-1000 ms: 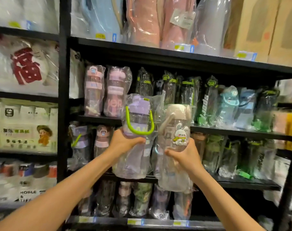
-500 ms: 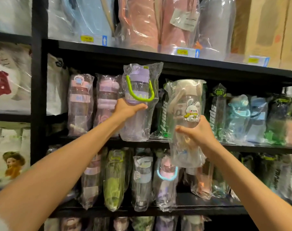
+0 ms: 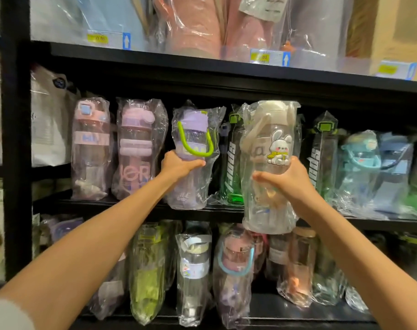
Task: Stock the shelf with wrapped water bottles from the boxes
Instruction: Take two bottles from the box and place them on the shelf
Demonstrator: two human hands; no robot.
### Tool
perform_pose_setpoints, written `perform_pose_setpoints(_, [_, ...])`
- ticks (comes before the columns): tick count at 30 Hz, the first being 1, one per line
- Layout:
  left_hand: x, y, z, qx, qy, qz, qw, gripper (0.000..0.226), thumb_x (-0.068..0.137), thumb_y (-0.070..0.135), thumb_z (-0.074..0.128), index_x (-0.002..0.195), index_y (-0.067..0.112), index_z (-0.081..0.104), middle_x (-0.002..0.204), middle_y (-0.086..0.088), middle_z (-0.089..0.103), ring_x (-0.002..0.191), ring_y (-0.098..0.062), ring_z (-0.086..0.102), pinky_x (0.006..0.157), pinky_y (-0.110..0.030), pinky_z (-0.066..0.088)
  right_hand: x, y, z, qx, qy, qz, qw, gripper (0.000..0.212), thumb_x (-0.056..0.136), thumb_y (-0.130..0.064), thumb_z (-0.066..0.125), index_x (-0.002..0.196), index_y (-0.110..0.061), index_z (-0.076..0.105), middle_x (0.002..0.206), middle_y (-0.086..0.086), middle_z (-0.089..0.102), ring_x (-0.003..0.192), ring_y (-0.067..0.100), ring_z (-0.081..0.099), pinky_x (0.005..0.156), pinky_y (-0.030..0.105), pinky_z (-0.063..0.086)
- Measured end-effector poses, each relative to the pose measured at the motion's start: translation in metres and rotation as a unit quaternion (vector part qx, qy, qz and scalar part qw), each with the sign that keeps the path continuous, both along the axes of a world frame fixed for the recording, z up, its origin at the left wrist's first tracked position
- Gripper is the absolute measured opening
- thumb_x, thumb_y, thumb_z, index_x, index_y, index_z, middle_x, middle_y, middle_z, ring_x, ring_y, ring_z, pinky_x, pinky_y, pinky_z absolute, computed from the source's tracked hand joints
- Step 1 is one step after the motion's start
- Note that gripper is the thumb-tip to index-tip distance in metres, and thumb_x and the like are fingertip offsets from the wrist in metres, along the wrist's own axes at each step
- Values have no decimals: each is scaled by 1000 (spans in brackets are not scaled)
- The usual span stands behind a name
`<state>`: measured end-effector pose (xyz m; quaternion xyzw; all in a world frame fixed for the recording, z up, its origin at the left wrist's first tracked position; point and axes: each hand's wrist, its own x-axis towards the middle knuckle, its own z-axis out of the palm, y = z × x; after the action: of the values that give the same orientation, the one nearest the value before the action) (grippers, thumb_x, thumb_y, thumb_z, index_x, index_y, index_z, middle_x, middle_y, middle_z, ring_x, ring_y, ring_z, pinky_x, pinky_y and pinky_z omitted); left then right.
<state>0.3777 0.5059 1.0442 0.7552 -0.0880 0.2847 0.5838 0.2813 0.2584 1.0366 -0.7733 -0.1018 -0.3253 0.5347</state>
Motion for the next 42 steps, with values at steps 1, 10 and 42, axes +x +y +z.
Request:
perform_pose_setpoints(1, [2,-2,0,4,0,4,1000,25,59,32,88,72,21,70,82,4,70,83,-11,65,76,-27,52,1,-1,0,-1,3,3,1000,87,50,-39,90,119,-10,46,109,9,60,98,25,61,81,42,55])
perform_pose_setpoints(10, [14,-7,-8,28,7,39,999,83,38,66,79,103,16,69,97,4,70,92,-11,65,80,-30,55,12,-6,-4,5,5,32,999,93,43,-41,89,120,-10,47,109,7,62,98,23,62,77,36,54])
perform_pose_setpoints(42, [-50,20,-44,222,-191,117,949,71,92,41,54,144,5,24,147,-13,28,133,-25,32,108,-34,30,27,-6,-10,59,27,24,998,87,56,-29,88,125,-5,41,114,11,56,100,24,58,73,31,49])
